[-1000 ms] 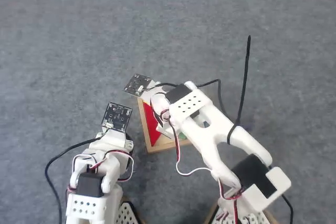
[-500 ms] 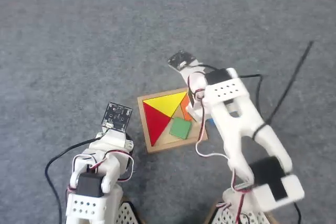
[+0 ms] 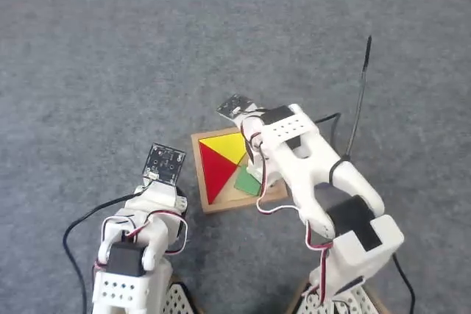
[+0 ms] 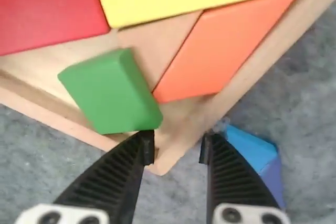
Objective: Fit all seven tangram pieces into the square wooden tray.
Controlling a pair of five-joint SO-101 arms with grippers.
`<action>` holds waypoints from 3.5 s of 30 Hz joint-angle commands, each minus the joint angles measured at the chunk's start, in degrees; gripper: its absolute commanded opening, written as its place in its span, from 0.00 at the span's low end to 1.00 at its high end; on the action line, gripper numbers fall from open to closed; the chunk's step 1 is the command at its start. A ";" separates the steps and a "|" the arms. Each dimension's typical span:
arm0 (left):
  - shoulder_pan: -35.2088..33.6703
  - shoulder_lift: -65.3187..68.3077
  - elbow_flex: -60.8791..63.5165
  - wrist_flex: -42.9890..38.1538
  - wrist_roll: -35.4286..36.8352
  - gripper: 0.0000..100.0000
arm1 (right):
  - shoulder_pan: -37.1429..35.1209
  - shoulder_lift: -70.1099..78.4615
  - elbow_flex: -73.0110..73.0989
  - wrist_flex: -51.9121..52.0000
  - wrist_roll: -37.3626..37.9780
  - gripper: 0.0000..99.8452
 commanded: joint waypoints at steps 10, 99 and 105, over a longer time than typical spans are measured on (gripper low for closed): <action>-0.26 -1.05 -0.57 0.18 -0.18 0.02 | -5.67 0.13 -0.70 -3.65 -3.25 0.14; -0.26 -1.05 -0.57 0.18 -0.18 0.02 | 0.75 -23.69 12.31 -9.27 -6.33 0.14; -0.26 -1.05 -0.57 0.18 -0.18 0.02 | 2.59 -18.15 12.13 -9.71 -6.42 0.14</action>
